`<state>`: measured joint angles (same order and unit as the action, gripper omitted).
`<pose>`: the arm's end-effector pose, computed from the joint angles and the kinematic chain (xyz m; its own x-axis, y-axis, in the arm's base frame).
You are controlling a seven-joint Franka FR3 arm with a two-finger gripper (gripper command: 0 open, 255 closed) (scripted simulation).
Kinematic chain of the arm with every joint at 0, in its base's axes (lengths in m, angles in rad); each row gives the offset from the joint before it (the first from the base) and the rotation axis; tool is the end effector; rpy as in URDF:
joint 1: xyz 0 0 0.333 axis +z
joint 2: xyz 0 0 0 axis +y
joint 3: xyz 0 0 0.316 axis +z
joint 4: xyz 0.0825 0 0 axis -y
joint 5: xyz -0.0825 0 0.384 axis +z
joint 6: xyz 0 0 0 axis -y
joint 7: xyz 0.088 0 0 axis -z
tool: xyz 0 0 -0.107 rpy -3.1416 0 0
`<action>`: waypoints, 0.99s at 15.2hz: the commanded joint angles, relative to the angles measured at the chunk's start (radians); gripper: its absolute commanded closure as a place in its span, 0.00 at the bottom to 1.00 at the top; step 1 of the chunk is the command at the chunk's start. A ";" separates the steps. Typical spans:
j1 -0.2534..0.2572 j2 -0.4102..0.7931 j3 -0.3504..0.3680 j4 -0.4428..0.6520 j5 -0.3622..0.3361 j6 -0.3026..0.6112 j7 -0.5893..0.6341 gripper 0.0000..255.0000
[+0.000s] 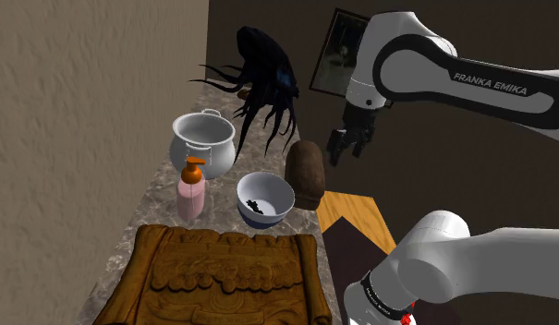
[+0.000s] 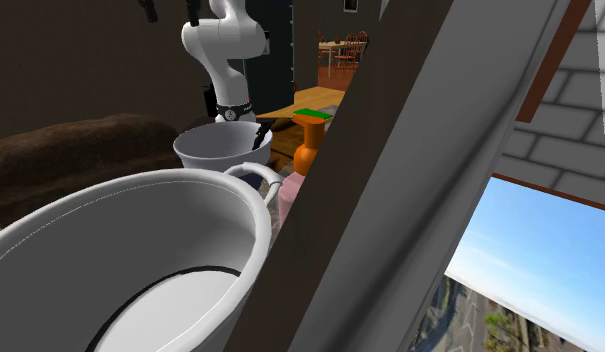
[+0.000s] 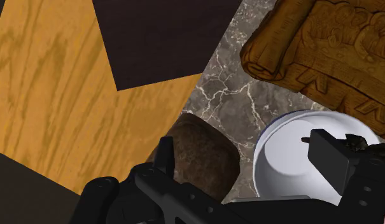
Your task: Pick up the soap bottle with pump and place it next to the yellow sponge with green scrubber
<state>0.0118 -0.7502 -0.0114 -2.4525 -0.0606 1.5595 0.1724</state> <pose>0.3083 -0.0070 0.5335 0.9771 -0.1675 -0.1312 -0.1586 -0.9844 0.0759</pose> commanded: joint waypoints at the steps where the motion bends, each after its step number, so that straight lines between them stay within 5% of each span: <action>1: 0.000 0.000 0.000 0.000 0.000 0.000 0.000 0.00; 15: 0.075 0.339 0.210 0.058 0.145 0.350 0.301 0.00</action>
<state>0.0829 -0.4357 0.1848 -2.3924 0.0794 1.8755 0.4534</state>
